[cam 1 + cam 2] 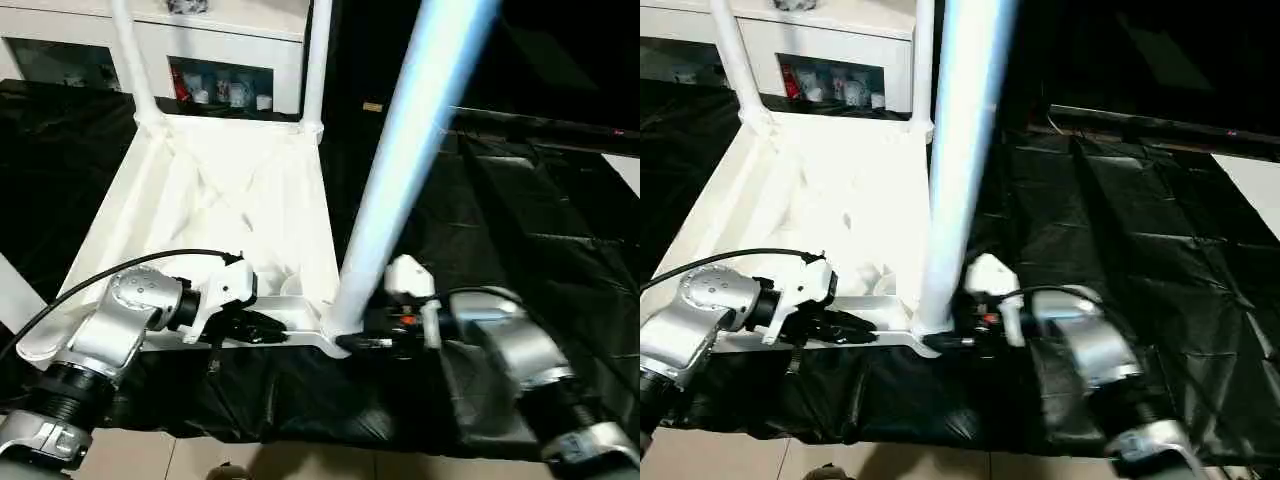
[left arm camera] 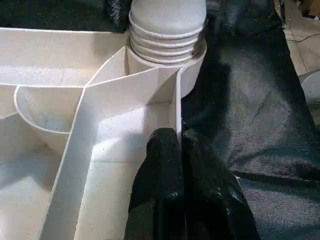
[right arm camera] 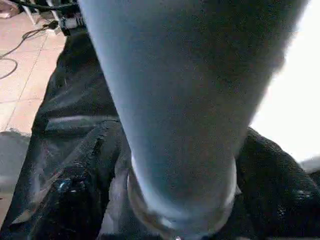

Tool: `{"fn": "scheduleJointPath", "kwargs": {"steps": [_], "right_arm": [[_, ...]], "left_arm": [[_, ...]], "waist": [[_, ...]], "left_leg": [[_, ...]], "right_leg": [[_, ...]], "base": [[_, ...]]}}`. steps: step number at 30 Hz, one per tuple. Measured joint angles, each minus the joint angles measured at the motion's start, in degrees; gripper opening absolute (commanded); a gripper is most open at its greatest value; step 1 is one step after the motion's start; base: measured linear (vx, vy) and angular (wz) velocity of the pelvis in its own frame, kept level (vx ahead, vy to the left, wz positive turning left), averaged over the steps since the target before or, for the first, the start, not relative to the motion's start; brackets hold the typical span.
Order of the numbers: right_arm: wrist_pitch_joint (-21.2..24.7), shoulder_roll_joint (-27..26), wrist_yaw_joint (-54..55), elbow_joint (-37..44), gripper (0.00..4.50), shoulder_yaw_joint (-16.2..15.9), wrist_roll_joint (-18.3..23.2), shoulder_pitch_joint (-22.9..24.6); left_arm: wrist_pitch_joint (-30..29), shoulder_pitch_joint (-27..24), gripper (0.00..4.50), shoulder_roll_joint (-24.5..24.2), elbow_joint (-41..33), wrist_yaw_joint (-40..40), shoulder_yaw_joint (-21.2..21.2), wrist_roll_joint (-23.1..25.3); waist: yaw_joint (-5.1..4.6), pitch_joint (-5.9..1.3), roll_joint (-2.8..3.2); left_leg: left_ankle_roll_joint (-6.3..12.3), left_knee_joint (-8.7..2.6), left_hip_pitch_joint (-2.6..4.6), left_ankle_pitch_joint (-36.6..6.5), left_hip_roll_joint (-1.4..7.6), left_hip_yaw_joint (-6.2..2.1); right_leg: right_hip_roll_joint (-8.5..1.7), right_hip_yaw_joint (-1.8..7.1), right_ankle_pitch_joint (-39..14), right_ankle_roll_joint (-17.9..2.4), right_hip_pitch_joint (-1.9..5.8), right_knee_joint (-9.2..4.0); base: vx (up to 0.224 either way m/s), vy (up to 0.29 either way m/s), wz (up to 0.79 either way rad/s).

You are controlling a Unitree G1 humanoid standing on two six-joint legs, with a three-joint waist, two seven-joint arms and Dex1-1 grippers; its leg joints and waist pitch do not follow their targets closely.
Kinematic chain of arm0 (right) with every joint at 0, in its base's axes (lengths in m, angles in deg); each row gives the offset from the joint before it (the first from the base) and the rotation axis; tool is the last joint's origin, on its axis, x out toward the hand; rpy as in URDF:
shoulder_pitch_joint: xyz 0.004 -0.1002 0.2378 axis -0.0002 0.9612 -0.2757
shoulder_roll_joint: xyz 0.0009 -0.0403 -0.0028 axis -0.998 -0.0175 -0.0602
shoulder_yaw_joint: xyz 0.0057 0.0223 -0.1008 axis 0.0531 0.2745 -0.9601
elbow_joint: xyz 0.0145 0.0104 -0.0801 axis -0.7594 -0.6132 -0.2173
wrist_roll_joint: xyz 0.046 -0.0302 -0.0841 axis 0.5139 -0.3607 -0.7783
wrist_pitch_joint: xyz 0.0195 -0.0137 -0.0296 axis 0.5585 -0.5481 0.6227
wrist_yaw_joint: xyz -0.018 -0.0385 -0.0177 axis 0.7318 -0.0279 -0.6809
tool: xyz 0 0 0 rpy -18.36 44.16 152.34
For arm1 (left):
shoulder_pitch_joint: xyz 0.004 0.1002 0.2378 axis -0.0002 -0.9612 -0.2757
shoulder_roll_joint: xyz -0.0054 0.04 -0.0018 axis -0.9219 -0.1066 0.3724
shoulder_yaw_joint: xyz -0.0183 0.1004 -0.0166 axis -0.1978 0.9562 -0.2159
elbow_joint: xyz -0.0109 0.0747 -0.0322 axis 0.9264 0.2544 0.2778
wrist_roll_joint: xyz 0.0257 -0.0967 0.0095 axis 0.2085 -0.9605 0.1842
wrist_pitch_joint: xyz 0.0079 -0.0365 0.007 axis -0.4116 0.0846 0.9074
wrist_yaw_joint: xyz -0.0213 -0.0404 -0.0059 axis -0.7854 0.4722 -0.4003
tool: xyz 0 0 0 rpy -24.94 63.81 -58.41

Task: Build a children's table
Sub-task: Rotate leg to tighten

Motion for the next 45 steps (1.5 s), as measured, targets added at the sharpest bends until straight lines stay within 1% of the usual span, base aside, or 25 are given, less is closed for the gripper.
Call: {"fn": "scheduleJointPath", "kwargs": {"steps": [6,7,9,11,12,15,16,17,25,28,29,31,33,35,36,37,38,41,43,45], "right_arm": [[-0.69,0.12,-0.07,-0.01,3.63,-0.17,-0.65,0.00],[-0.84,0.13,-0.04,-0.05,3.48,-0.18,-0.74,0.00],[-1.55,0.12,0.17,-0.31,3.48,-0.21,-1.05,-0.04],[-1.78,0.10,0.23,-0.77,3.20,-0.30,-1.14,-0.40],[-1.79,0.10,0.29,-0.91,3.20,-0.29,-1.15,-0.47],[-1.84,0.10,0.58,-1.24,2.92,-0.28,-1.20,-0.65],[-1.84,0.08,0.62,-1.26,2.92,-0.27,-1.20,-0.65],[-1.87,0.03,0.67,-1.32,2.76,-0.27,-1.23,-0.66],[-2.68,-0.41,1.47,-2.35,2.62,-0.26,-1.39,-0.87],[-2.90,-0.65,2.05,-2.29,2.62,-0.22,-1.60,-0.59],[-3.21,-1.06,3.17,-2.15,2.62,-0.07,-1.80,0.21],[-3.51,-2.53,7.23,-2.16,2.62,1.07,-2.41,1.29],[-3.27,-5.78,16.61,-3.36,2.61,3.46,-3.72,2.04],[-2.63,-8.48,24.85,-4.82,2.61,5.50,-4.91,1.98],[-2.32,-9.32,27.34,-5.23,2.61,6.16,-5.15,1.96],[-1.83,-10.68,30.74,-6.04,2.61,7.17,-5.39,1.83],[-1.11,-13.93,38.18,-8.64,2.61,9.40,-5.98,0.30],[0.15,-17.27,48.61,-12.68,2.61,11.57,-7.03,-2.94],[0.03,-18.00,51.40,-14.17,2.61,12.20,-7.16,-3.88],[-1.36,-18.36,52.00,-15.97,2.61,12.91,-7.83,-4.94]], "left_arm": [[1.11,0.01,0.00,0.07,0.09,-0.26,0.17,0.84],[1.17,0.01,0.00,0.09,0.11,-0.31,0.17,0.90],[1.50,0.01,0.00,0.11,0.21,-0.40,0.20,0.98],[1.93,0.02,0.00,0.10,0.38,-0.46,0.24,0.98],[2.06,0.02,0.00,0.10,0.41,-0.53,0.28,0.98],[2.50,0.03,0.00,0.10,0.49,-0.66,0.39,1.05],[2.67,0.03,0.00,0.10,0.54,-0.68,0.39,1.08],[2.85,0.03,0.00,0.09,0.61,-0.69,0.39,1.11],[3.41,0.03,0.00,0.08,1.01,-1.52,0.41,1.37],[3.44,0.03,0.00,0.13,1.18,-1.86,0.42,1.58],[3.21,0.18,0.00,0.49,1.53,-2.40,0.41,1.83],[2.57,0.90,0.00,2.15,2.70,-4.68,0.43,2.74],[1.01,3.14,0.00,5.17,5.27,-9.90,0.35,4.84],[-0.42,4.28,0.00,8.04,6.92,-14.54,0.18,6.56],[-0.89,4.49,0.00,9.09,7.31,-15.96,0.20,6.94],[-1.53,4.73,0.00,10.61,7.89,-18.07,0.12,7.44],[-2.93,5.59,0.00,13.69,9.44,-22.55,-0.12,9.03],[-4.99,6.71,0.00,17.55,10.85,-28.76,0.05,10.29],[-5.52,7.06,0.00,18.86,11.34,-30.62,0.21,10.71],[-5.43,7.45,0.00,19.63,11.88,-31.55,0.34,11.43]], "waist": [[0.15,0.00,0.00],[0.17,0.00,0.00],[0.18,0.00,0.00],[0.19,0.00,0.00],[0.22,0.00,0.00],[0.31,-0.01,0.02],[0.32,-0.01,0.02],[0.32,-0.01,0.02],[0.30,-0.02,0.05],[0.31,-0.08,0.37],[0.36,-0.12,0.48],[0.46,-0.19,0.72],[0.41,-0.26,0.88],[0.11,-0.30,1.06],[0.01,-0.29,1.22],[-0.32,-0.29,1.33],[-0.71,-0.25,1.62],[-1.08,-0.33,1.95],[-1.14,-0.33,2.08],[-1.51,-0.26,2.23]], "left_leg": [[0.00,0.02,0.01,0.00,0.00,0.00],[0.00,0.02,0.01,0.00,0.00,0.00],[0.00,0.02,0.01,0.00,0.00,0.00],[0.00,0.02,0.02,0.00,0.00,0.00],[0.00,0.02,0.02,0.00,0.00,0.00],[0.00,0.02,0.02,0.00,0.00,0.00],[0.00,0.02,0.02,0.00,0.00,-0.01],[0.00,0.02,0.03,0.00,0.00,0.00],[-0.04,0.03,0.10,0.02,0.00,-0.03],[-0.06,0.03,0.11,0.03,0.00,-0.06],[-0.06,0.02,0.10,0.03,0.00,-0.05],[-0.06,0.02,0.13,0.03,-0.03,-0.06],[-0.07,0.00,0.26,0.03,-0.07,-0.07],[-0.07,-0.01,0.28,0.03,-0.15,-0.15],[-0.07,-0.01,0.56,0.03,-0.18,-0.22],[-0.06,-0.03,0.60,0.03,-0.21,-0.27],[-0.06,-0.03,0.71,0.03,-0.23,-0.45],[-0.06,-0.31,0.62,0.03,-0.36,-0.88],[-0.06,-0.29,0.61,0.03,-0.37,-1.03],[-0.06,-0.37,0.56,0.03,-0.37,-1.02]], "right_leg": [[0.00,-0.01,0.00,0.00,0.02,0.02],[0.00,-0.01,0.00,0.00,0.02,0.02],[0.00,0.00,0.00,0.00,0.02,0.02],[0.00,0.00,0.00,0.00,0.02,0.03],[0.00,-0.01,0.00,0.00,0.02,0.03],[0.00,-0.01,0.00,0.00,0.02,0.03],[0.00,-0.01,0.00,0.00,0.02,0.04],[0.00,-0.01,0.00,0.00,0.02,0.04],[0.00,0.00,0.03,-0.04,0.03,0.27],[0.00,0.01,0.03,-0.04,0.04,0.31],[0.00,0.00,0.02,-0.04,0.09,0.32],[0.00,0.05,0.04,-0.07,0.20,0.34],[0.00,0.11,-0.04,0.10,0.26,0.40],[-0.03,0.13,-0.07,0.15,0.26,0.38],[-0.03,0.13,-0.07,0.16,0.27,0.33],[-0.04,0.16,-0.08,0.17,0.31,0.25],[-0.04,0.13,-0.08,0.17,0.42,0.16],[-0.04,-0.13,-0.09,0.19,0.36,-0.59],[-0.02,-0.24,-0.09,0.19,0.40,-0.77],[-0.01,-0.26,-0.09,0.19,0.39,-0.93]], "base": [[0.000,0.000,0.00],[0.000,0.000,0.00],[0.000,0.000,0.00],[0.000,0.000,0.00],[0.000,0.000,0.00],[0.000,0.000,0.00],[0.000,0.000,0.00],[0.000,0.000,0.00],[0.000,0.000,0.00],[0.000,0.000,0.00],[0.000,0.000,0.00],[0.000,0.000,0.00],[0.000,0.000,0.00],[-0.060,-0.005,-0.02],[0.000,0.000,0.00],[0.000,0.000,0.00],[0.000,0.000,0.00],[0.000,0.000,0.00],[0.000,0.000,0.00],[0.000,0.000,0.00]]}}
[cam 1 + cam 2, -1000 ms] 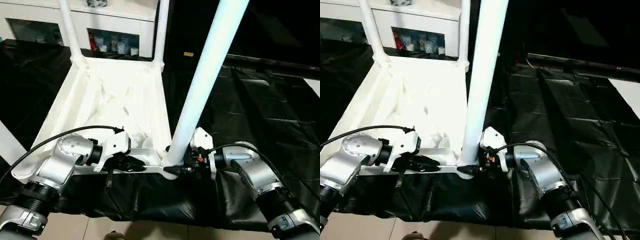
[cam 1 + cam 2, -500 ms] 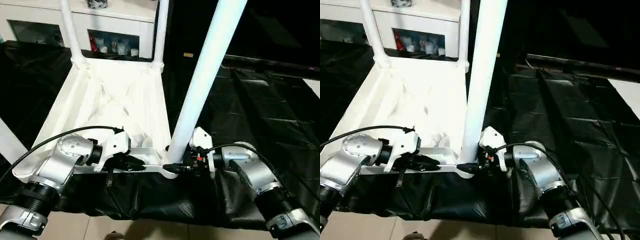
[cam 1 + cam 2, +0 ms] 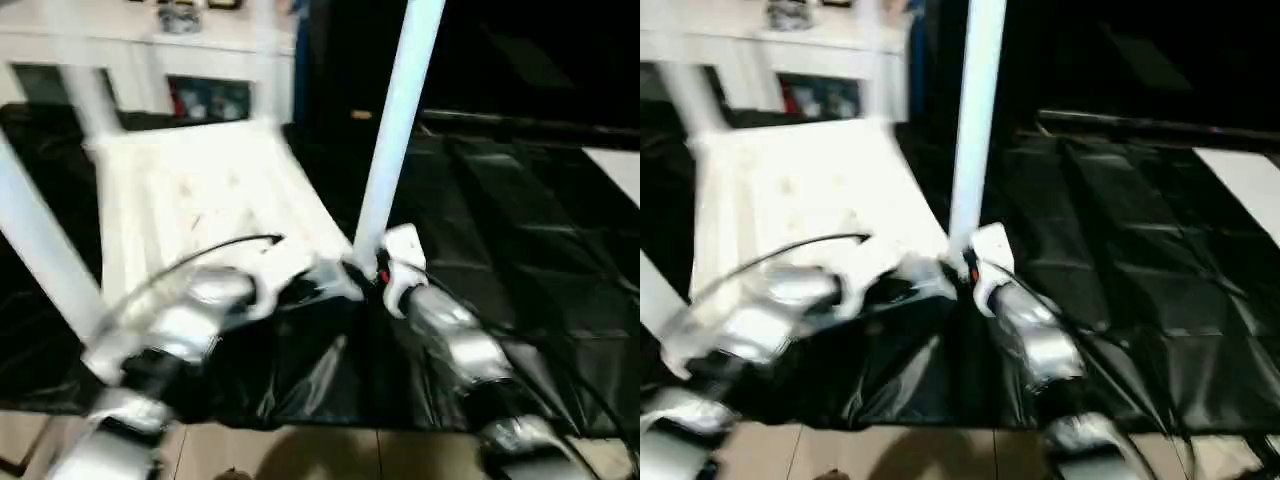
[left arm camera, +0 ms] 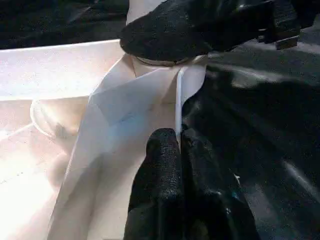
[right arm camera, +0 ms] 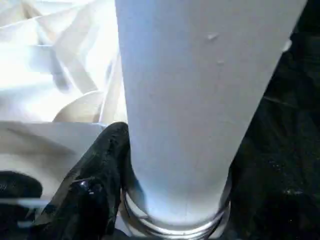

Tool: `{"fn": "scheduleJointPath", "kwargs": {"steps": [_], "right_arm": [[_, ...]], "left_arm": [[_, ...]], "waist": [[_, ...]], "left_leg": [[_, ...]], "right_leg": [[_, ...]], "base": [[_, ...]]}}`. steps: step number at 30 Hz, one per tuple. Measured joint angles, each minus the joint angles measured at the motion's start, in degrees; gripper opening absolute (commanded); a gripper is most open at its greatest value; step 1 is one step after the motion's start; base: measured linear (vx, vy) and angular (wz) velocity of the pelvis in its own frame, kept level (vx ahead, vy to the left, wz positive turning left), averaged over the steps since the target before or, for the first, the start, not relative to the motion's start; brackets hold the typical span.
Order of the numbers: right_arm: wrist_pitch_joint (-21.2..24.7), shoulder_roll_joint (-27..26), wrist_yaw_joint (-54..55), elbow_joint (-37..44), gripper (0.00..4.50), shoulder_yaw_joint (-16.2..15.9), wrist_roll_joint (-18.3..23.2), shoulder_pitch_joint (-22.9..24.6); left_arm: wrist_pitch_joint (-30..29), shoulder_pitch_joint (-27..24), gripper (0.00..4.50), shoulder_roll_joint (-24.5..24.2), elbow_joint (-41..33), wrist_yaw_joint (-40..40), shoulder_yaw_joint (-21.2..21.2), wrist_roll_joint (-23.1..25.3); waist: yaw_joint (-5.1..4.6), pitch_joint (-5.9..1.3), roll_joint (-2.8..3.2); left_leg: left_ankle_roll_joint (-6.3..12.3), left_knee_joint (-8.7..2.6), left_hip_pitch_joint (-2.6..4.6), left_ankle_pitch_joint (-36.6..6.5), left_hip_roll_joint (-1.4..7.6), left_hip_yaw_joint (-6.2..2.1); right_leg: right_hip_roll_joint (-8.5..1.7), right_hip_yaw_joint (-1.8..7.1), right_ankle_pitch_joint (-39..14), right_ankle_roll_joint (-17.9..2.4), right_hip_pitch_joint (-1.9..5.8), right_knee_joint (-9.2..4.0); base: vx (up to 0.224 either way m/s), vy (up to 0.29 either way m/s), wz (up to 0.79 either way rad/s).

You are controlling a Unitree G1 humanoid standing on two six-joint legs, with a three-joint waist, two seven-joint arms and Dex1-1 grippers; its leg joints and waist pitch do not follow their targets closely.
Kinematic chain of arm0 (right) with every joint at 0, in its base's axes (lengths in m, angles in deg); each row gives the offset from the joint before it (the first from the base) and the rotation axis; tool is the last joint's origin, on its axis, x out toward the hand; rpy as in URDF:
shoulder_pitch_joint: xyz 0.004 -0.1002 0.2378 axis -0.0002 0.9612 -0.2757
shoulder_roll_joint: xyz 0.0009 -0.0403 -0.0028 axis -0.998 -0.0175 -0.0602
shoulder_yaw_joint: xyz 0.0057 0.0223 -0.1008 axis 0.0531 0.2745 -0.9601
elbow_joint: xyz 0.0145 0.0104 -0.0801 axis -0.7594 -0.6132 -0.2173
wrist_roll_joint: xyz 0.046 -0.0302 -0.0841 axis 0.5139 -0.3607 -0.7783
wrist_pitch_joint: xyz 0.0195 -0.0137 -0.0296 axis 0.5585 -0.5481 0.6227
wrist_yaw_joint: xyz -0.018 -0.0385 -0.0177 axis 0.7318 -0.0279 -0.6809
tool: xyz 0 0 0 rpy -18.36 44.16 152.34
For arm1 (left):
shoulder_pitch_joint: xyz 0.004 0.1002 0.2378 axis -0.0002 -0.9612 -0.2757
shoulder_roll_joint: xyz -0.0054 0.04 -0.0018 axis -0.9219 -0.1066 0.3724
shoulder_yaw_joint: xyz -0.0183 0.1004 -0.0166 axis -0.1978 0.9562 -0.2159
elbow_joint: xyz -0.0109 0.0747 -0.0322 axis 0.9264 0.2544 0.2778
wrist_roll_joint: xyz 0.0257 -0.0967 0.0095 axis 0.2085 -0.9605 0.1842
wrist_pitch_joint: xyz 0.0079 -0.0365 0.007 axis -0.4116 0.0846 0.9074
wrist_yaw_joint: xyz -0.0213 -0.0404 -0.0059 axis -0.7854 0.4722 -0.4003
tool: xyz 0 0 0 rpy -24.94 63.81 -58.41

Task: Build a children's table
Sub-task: Rotate leg to tighten

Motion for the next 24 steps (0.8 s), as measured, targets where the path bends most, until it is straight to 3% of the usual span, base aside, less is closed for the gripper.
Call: {"fn": "scheduleJointPath", "kwargs": {"steps": [2,5,8,13,18,24], "right_arm": [[-0.99,0.02,-0.25,-0.06,3.31,0.01,-0.03,0.23],[-1.21,0.16,-3.11,0.73,3.40,0.01,0.21,0.79],[-1.29,1.79,-7.80,2.79,3.78,-0.67,0.72,2.08],[-3.06,9.49,-22.40,6.22,3.82,-6.12,0.90,3.05],[-4.86,16.72,-38.09,9.55,3.82,-9.79,1.15,4.12],[-4.20,19.07,-48.43,11.56,3.82,-12.58,3.62,4.34]], "left_arm": [[0.86,0.00,0.00,-0.19,-0.01,0.34,0.06,0.41],[2.45,-0.18,0.00,-1.37,-0.21,2.11,0.14,0.58],[3.59,-1.30,0.00,-3.10,-1.95,4.56,0.22,-0.06],[6.15,-2.91,0.00,-7.60,-4.60,11.41,0.19,-2.67],[7.70,-4.50,0.00,-12.10,-6.94,20.44,0.15,-6.10],[7.87,-4.92,0.00,-15.82,-8.75,28.22,0.91,-8.28]], "waist": [[-0.14,0.05,0.08],[-0.33,0.05,0.06],[-0.54,0.05,0.06],[-0.54,0.04,0.05],[0.88,0.06,0.09],[1.42,0.09,0.02]], "left_leg": [[0.00,-0.03,-0.11,0.00,0.00,0.02],[0.00,-0.01,-0.31,0.00,0.02,0.03],[0.00,-0.01,-0.48,0.00,0.05,0.06],[-0.01,-0.08,-0.53,0.01,0.14,0.28],[-0.01,0.10,-0.57,0.02,0.17,0.41],[0.19,0.24,-0.63,-0.12,0.20,0.66]], "right_leg": [[0.00,0.01,0.01,-0.01,-0.03,-0.04],[0.01,0.01,0.16,-0.12,-0.11,-0.02],[0.01,0.01,0.40,-0.24,-0.13,0.03],[0.09,-0.03,1.19,-0.33,-0.32,0.21],[0.09,-0.10,0.33,-0.42,-0.37,0.57],[-0.01,-0.01,0.21,-0.50,-0.40,0.52]], "base": [[0.000,0.000,0.00],[0.000,0.000,0.00],[0.000,0.000,0.00],[0.025,-0.004,0.02],[0.061,0.003,0.02],[0.017,0.005,0.01]]}}
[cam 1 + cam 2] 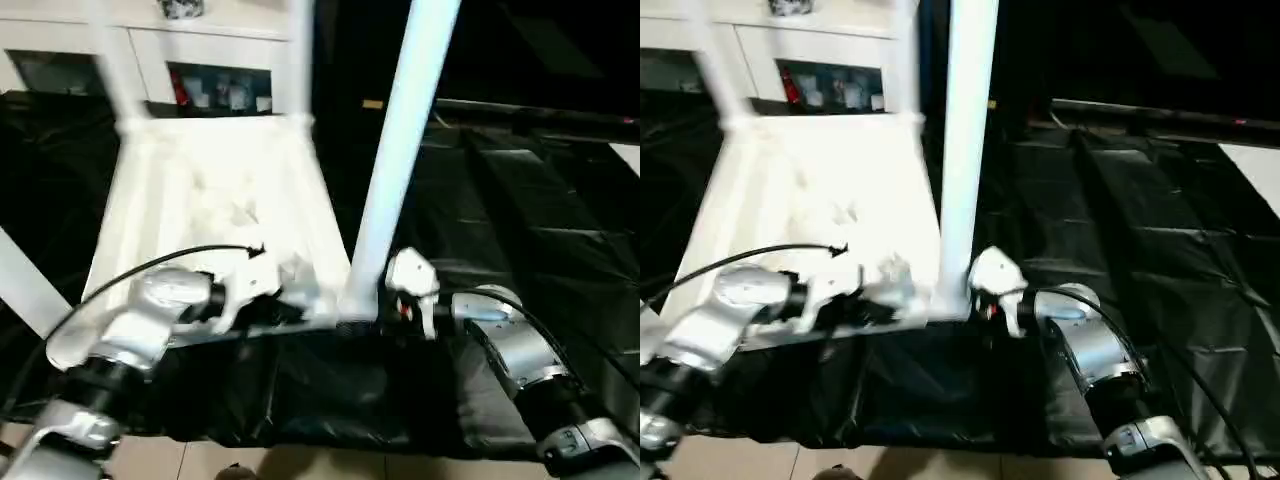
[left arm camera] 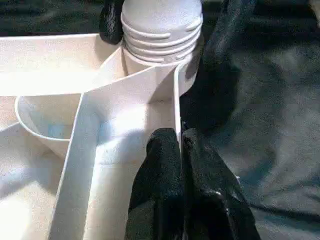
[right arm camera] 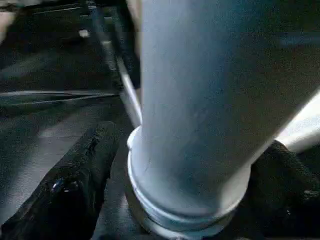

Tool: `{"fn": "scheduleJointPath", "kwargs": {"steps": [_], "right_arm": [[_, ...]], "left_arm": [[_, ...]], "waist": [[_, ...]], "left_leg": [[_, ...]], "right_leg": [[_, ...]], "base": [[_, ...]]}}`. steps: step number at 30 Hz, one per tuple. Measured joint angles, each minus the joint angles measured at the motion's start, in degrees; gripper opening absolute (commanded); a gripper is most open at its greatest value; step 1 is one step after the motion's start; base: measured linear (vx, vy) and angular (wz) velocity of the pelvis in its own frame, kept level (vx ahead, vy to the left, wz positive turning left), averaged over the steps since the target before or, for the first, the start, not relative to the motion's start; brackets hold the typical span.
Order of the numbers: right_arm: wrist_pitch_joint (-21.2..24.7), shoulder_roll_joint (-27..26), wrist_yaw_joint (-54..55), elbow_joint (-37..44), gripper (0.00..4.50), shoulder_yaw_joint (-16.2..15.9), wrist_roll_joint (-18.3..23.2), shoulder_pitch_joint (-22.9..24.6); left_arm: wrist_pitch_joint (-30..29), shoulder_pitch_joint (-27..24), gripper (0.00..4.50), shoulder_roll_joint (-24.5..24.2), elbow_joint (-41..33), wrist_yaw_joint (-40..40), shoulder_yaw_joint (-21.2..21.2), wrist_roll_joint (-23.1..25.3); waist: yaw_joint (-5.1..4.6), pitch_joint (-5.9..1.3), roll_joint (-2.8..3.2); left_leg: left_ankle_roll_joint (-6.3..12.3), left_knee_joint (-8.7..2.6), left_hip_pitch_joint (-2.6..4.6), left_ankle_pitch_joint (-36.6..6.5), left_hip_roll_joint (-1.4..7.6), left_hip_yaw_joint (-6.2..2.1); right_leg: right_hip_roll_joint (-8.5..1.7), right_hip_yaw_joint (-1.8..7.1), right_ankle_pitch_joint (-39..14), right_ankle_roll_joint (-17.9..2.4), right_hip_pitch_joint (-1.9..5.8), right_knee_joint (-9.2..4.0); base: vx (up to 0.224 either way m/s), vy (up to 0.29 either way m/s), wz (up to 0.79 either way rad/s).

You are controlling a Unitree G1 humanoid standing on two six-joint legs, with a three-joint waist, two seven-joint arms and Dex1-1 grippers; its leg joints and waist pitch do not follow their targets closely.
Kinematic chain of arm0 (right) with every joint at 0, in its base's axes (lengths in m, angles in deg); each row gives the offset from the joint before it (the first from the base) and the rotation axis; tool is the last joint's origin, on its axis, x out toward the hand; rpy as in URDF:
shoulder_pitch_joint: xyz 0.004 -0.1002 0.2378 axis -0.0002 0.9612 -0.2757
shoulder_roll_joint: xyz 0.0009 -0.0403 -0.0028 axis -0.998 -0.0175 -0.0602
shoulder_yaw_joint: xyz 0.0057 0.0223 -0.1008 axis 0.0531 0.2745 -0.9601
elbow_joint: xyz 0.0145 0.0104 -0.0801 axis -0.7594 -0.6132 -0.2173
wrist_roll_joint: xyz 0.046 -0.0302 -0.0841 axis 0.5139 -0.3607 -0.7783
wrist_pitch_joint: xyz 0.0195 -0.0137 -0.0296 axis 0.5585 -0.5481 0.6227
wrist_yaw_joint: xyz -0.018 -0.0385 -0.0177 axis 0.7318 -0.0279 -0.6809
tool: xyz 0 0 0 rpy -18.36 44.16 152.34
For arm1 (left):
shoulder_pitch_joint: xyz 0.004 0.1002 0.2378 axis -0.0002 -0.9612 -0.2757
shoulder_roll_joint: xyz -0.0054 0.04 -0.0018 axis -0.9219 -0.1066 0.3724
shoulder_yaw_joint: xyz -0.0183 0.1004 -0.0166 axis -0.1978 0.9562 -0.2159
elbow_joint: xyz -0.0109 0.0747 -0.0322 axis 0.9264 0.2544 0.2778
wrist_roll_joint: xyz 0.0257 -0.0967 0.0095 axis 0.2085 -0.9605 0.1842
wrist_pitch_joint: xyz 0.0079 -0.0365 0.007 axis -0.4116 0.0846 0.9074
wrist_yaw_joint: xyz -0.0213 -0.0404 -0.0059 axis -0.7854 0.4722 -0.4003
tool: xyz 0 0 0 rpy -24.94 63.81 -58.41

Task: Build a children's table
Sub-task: Rotate leg to tighten

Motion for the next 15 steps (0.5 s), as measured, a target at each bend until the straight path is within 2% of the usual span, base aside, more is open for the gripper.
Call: {"fn": "scheduleJointPath", "kwargs": {"steps": [1,2,6,8,15], "right_arm": [[0.02,0.16,-1.10,0.03,3.82,-0.21,0.26,0.00],[0.06,0.36,-2.25,0.08,3.56,-0.57,0.69,0.00],[0.88,0.65,-4.94,0.53,3.44,-0.70,1.32,0.03],[1.30,0.65,-5.68,1.22,3.10,-0.87,1.40,0.06],[1.76,0.72,-6.17,1.56,2.78,-1.17,1.85,0.07]], "left_arm": [[0.29,0.00,0.00,-0.30,0.00,0.72,0.08,-0.03],[0.74,0.00,0.00,-0.79,-0.01,1.50,0.35,-0.09],[1.04,-0.07,0.00,-1.75,-0.01,3.61,0.63,-0.63],[1.07,-0.09,0.00,-2.17,0.00,4.40,0.66,-0.83],[1.70,-0.08,0.00,-2.50,0.10,5.17,0.78,-1.02]], "waist": [[0.01,0.00,0.00],[0.01,0.01,-0.01],[-0.02,0.03,-0.04],[0.00,0.04,-0.05],[0.02,0.04,-0.05]], "left_leg": [[0.00,0.02,0.01,0.01,0.02,0.03],[-0.01,0.04,0.05,0.01,0.05,0.10],[-0.02,0.03,0.06,0.02,0.16,0.20],[-0.04,0.03,0.06,0.02,0.21,0.23],[-0.05,0.04,0.05,0.04,0.21,0.26]], "right_leg": [[0.00,0.02,0.00,0.00,0.00,0.01],[-0.01,0.05,0.00,0.00,0.01,0.06],[0.00,0.09,0.02,0.02,0.01,0.16],[0.00,0.08,0.02,0.02,0.01,0.21],[0.00,0.09,0.02,0.03,0.01,0.18]], "base": [[0.000,0.000,0.00],[0.000,0.000,0.00],[0.000,0.000,0.00],[0.000,0.000,0.00],[0.000,0.000,0.00]]}}
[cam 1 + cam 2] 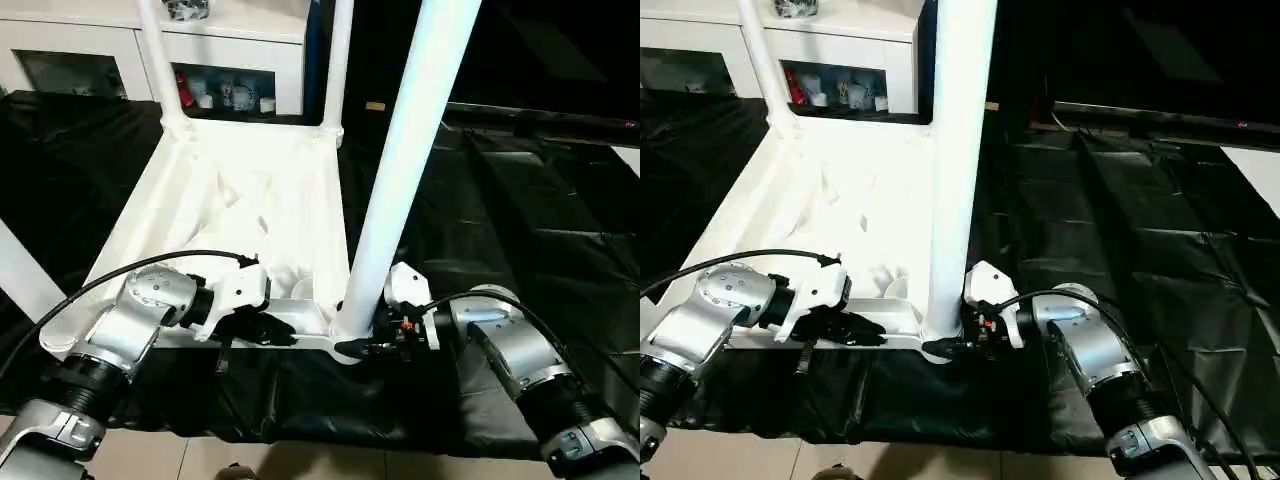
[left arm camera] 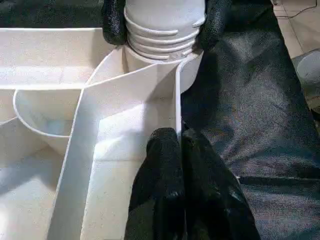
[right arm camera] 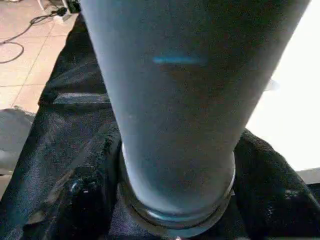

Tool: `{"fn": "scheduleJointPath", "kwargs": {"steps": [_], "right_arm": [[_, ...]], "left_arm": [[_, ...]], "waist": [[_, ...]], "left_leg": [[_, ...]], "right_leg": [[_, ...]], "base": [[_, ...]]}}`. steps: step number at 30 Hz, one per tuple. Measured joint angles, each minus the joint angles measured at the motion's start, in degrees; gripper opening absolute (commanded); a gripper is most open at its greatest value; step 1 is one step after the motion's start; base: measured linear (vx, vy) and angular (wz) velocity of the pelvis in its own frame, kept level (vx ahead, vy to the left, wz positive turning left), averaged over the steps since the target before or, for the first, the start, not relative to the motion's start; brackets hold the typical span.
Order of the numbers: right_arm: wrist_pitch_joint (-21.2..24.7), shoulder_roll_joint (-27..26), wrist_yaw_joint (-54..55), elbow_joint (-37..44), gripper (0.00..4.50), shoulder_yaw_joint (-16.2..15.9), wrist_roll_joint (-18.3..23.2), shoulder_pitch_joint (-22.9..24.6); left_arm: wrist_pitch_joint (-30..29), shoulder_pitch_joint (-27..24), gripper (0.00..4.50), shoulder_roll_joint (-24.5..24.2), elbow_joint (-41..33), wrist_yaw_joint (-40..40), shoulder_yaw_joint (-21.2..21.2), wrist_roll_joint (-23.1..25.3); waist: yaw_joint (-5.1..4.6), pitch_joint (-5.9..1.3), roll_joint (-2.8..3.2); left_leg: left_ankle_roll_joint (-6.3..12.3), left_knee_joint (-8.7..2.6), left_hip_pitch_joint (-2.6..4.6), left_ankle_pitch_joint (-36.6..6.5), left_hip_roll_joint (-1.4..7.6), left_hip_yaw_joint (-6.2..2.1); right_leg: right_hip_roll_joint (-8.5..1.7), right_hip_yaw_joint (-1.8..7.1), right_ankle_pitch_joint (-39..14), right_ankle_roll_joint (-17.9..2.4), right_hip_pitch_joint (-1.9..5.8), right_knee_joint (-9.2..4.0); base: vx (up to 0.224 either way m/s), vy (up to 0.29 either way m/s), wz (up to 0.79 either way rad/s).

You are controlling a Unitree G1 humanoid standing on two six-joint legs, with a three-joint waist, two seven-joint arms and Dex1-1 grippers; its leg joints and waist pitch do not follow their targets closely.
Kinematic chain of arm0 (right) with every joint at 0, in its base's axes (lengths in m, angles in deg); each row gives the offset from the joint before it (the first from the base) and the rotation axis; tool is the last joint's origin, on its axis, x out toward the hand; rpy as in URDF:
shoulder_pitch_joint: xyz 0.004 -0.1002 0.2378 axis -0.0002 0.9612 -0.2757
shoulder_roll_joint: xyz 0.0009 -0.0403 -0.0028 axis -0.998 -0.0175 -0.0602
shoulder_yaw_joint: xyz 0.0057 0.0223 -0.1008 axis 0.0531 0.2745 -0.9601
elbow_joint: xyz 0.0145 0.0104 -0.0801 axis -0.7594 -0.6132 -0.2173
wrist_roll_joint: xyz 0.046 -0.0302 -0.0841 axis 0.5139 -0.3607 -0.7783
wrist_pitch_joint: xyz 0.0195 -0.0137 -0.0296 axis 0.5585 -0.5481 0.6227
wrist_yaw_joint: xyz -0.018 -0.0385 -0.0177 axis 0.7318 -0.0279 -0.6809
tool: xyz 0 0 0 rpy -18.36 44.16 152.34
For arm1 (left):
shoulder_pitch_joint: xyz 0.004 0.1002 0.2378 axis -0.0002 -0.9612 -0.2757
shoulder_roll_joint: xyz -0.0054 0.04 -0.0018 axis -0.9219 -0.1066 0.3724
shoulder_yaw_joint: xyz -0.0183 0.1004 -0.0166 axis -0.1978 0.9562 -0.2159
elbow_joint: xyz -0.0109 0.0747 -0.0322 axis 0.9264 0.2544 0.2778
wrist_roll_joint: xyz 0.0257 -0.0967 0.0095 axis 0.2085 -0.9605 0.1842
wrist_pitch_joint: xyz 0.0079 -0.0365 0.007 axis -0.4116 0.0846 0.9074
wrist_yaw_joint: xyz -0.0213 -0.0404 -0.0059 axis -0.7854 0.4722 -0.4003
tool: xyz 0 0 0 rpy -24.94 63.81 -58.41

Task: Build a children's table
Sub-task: Rotate leg to tighten

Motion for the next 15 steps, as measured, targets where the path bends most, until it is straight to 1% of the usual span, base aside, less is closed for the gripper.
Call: {"fn": "scheduleJointPath", "kwargs": {"steps": [4,5,7,8,10,12,14,15], "right_arm": [[0.03,-0.18,0.23,0.34,2.73,0.68,0.03,0.86],[0.09,-0.81,0.86,0.37,2.73,1.07,0.13,1.20],[0.39,-1.99,4.62,0.01,2.73,3.12,0.08,2.39],[0.64,-2.48,6.78,-0.36,2.73,3.66,-0.02,2.39],[0.77,-4.34,11.27,-1.88,2.73,5.18,-0.13,2.37],[0.91,-6.79,17.72,-3.63,2.72,7.02,-0.68,2.09],[1.19,-10.89,28.03,-6.39,2.72,9.57,-1.76,1.02],[1.27,-11.98,31.50,-7.10,2.72,9.91,-2.39,0.46]], "left_arm": [[-0.10,0.00,0.00,0.52,0.18,-0.59,-0.03,0.00],[-0.40,0.04,0.00,1.43,0.41,-1.33,-0.09,0.03],[-0.98,0.45,0.00,3.19,1.62,-4.66,-0.77,0.71],[-1.42,0.83,0.00,3.79,1.97,-6.18,-0.85,1.30],[-3.05,1.21,0.00,4.97,2.38,-9.02,-1.30,2.07],[-5.18,1.97,0.00,6.68,3.00,-12.65,-1.67,2.99],[-8.11,2.85,0.00,9.65,3.59,-18.59,-2.26,5.02],[-8.99,3.06,0.00,10.60,3.61,-20.40,-2.40,5.50]], "waist": [[0.25,0.00,0.00],[0.41,0.00,0.00],[0.61,-0.01,-0.02],[0.53,-0.01,-0.02],[0.23,-0.02,-0.03],[-0.54,-0.02,-0.05],[-1.22,-0.01,-0.11],[-1.52,-0.01,-0.10]], "left_leg": [[0.00,0.01,0.01,0.00,0.00,0.01],[0.00,0.00,0.01,0.00,0.00,0.02],[0.00,0.02,0.03,0.00,0.00,0.04],[0.00,0.01,0.06,0.00,-0.02,0.07],[-0.02,0.00,0.10,0.01,-0.02,0.06],[-0.07,-0.05,0.08,0.05,-0.04,0.06],[-0.16,-0.08,0.14,0.10,-0.07,0.00],[-0.18,-0.09,0.13,0.11,-0.11,-0.07]], "right_leg": [[0.00,0.00,0.00,0.00,0.02,0.00],[-0.01,0.02,0.00,0.00,0.02,0.00],[-0.01,0.08,0.00,0.00,0.09,0.06],[-0.01,0.15,0.04,-0.01,0.08,0.06],[0.00,0.16,0.07,0.03,0.11,0.09],[0.00,0.17,-0.03,0.27,0.09,0.06],[0.00,0.15,-0.03,0.30,0.10,0.05],[0.00,0.12,-0.03,0.32,0.05,0.02]], "base": [[0.000,0.000,0.00],[0.000,0.000,0.00],[0.000,0.000,0.00],[0.000,0.000,0.00],[0.000,0.000,0.00],[0.000,0.000,0.00],[0.000,0.000,0.00],[0.000,0.000,0.00]]}}
